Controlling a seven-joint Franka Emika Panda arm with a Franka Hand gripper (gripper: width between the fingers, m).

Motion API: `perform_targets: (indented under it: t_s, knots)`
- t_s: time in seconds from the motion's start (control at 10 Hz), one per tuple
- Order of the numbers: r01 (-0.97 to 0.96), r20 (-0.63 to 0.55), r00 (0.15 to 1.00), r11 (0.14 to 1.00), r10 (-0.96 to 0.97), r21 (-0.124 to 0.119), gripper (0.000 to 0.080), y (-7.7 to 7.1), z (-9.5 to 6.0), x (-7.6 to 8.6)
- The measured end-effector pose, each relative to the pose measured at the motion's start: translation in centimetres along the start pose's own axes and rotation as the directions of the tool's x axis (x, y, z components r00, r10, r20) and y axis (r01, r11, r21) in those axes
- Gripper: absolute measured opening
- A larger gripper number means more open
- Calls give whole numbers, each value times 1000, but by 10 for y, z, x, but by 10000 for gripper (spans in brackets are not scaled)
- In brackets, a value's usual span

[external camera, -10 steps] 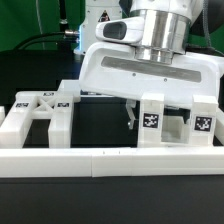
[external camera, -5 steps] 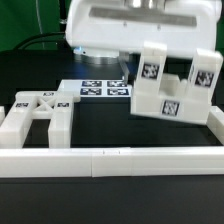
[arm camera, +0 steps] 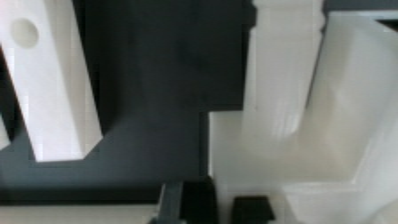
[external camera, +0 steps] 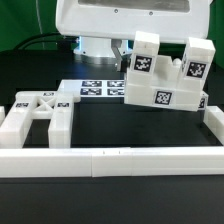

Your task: Assemble chair

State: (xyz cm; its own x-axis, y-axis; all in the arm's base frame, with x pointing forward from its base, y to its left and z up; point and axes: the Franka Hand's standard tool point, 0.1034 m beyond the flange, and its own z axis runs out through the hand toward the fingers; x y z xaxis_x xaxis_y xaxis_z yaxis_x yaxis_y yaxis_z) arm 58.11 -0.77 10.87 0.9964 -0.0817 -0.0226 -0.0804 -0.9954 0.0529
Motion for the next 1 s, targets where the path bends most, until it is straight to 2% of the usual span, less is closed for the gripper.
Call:
perform_targets:
  t_s: [0.1,0.2,0.3,0.7,0.8,1.0]
  knots:
    - [74,73,995,997,-74,4,32,0,-1,0]
    - [129,203,970,991,-132,29,32,0,-4,-6]
    - [171,259,950,984,-176,44,32,1,-7,1]
    - [137,497,858,990,-131,24,32,8,0,-8]
    - [120,575,810,993,-111,22,32,11,2,-18]
    - [89,685,724,996,-77,18,32,19,15,-25]
